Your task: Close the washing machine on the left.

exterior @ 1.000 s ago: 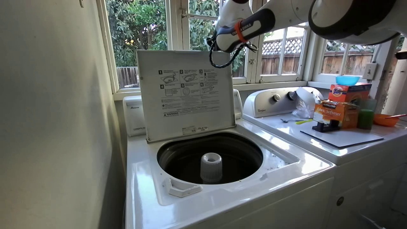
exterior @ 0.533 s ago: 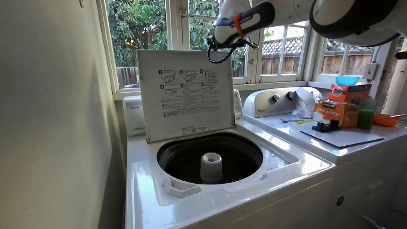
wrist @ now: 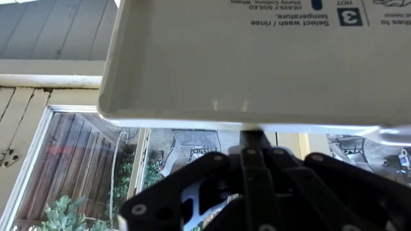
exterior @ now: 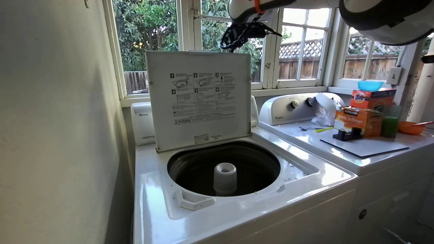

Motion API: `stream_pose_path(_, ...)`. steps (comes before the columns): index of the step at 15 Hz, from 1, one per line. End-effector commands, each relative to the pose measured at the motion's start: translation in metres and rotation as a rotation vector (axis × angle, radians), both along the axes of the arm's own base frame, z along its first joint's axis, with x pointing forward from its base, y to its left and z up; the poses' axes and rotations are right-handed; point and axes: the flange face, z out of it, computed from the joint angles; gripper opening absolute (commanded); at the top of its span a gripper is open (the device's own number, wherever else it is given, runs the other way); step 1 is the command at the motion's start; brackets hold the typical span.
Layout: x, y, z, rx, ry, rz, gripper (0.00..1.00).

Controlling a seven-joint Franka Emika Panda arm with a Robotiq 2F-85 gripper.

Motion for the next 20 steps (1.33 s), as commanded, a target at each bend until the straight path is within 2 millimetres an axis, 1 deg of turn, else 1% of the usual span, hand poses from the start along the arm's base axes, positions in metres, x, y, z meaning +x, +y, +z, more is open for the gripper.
stream_pose_path(1, -0.012, 0.016, -0.011, 0.043, 0.165, 0.017, 0.00)
stream_pose_path(6, -0.019, 0.031, -0.028, 0.070, 0.308, 0.006, 0.00)
stream_pose_path(8, -0.021, 0.035, -0.033, 0.066, 0.333, -0.004, 0.00)
stream_pose_path(13, -0.029, 0.047, -0.032, 0.039, 0.367, -0.055, 0.00)
stream_pose_path(16, -0.037, 0.056, -0.033, 0.059, 0.427, -0.057, 0.00)
stream_pose_path(18, -0.040, 0.063, -0.031, 0.081, 0.415, -0.062, 0.00)
stream_pose_path(19, -0.040, 0.066, -0.029, 0.099, 0.394, -0.079, 0.26)
stream_pose_path(20, -0.038, 0.070, -0.029, 0.102, 0.362, -0.083, 0.27)
